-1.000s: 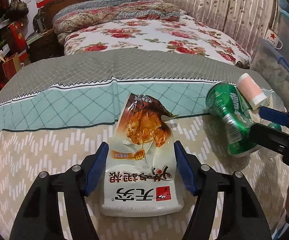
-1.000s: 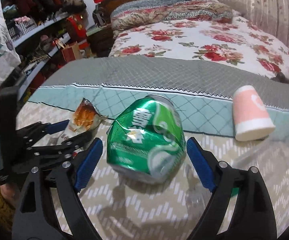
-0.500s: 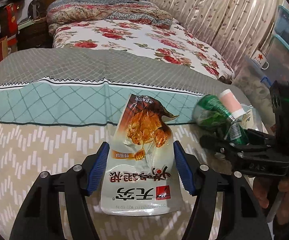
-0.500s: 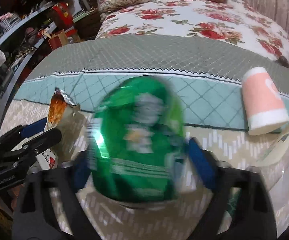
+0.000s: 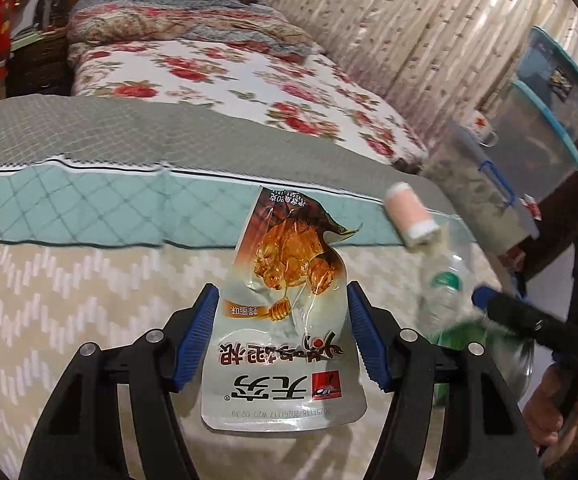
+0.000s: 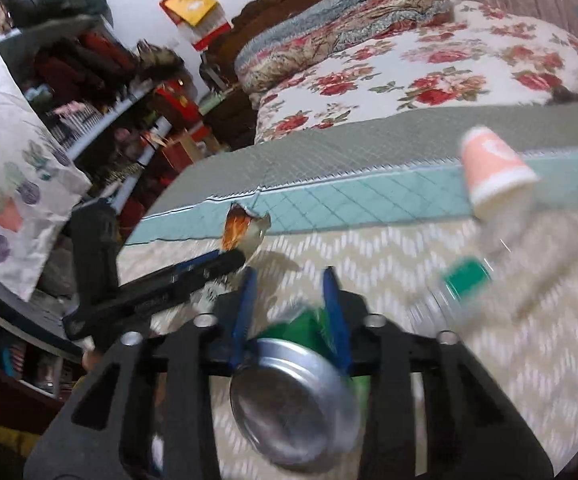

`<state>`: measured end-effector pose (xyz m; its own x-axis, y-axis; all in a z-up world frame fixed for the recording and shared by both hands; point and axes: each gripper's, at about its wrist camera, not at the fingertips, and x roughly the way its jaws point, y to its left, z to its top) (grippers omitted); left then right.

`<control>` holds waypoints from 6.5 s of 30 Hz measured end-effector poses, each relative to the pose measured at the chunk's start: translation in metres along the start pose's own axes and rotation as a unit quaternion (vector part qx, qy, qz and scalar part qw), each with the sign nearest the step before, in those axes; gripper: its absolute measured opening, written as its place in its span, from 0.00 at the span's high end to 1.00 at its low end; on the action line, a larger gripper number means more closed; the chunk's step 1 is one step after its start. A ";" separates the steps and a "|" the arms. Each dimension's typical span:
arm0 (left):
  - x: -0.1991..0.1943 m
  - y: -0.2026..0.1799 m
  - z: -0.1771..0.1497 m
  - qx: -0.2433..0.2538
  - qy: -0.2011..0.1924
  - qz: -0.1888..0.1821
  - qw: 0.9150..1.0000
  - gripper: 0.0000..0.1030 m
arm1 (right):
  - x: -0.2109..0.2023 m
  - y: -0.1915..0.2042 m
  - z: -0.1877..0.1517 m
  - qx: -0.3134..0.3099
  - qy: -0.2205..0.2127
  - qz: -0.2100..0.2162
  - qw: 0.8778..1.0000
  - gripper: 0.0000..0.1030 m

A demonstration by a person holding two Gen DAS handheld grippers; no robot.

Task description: Collect trash

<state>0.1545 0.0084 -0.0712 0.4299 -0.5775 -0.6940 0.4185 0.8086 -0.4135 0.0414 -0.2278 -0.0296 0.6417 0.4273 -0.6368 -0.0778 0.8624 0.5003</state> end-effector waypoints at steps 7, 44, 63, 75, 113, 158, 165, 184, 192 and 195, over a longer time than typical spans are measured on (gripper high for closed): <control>-0.005 -0.062 -0.032 0.052 0.030 -0.030 0.998 0.40 | -0.032 -0.027 -0.056 -0.034 0.011 -0.058 0.998 0.91; 0.013 -0.093 -0.092 0.082 0.114 0.016 0.990 0.40 | -0.031 -0.077 -0.111 0.159 0.033 0.091 0.983 0.38; -0.020 -0.074 -0.099 0.072 0.077 0.037 0.994 0.42 | -0.013 -0.045 -0.109 0.099 0.044 0.052 0.993 0.15; -0.025 -0.055 -0.105 0.053 0.081 0.051 0.994 0.42 | 0.030 -0.034 -0.100 0.141 0.091 0.139 0.976 0.62; 0.331 -0.590 -0.006 0.246 0.240 -0.141 0.928 0.31 | -0.315 -0.459 -0.045 0.273 -0.168 -0.248 0.914 0.14; 0.009 -0.288 -0.071 0.258 -0.031 0.018 0.965 0.33 | -0.259 -0.098 -0.174 0.250 -0.269 -0.323 0.872 0.06; -0.010 -0.292 -0.077 0.272 -0.062 0.031 0.960 0.17 | -0.261 -0.079 -0.173 0.247 -0.287 -0.334 0.863 0.05; -0.020 -0.296 -0.082 0.288 -0.079 0.047 0.953 0.08 | -0.254 -0.078 -0.180 0.261 -0.292 -0.337 0.856 0.03; -0.017 -0.299 -0.080 0.291 -0.079 0.068 0.951 0.08 | -0.252 -0.082 -0.181 0.266 -0.289 -0.332 0.858 0.03; -0.017 -0.299 -0.079 0.287 -0.083 0.082 0.951 0.08 | -0.253 -0.081 -0.181 0.263 -0.291 -0.331 0.858 0.03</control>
<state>-0.0416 -0.2151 0.0174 0.6278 -0.4969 -0.5992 0.6822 0.7219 0.1162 -0.2532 -0.3562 -0.0152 0.6969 -0.4497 -0.5586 0.7078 0.5571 0.4345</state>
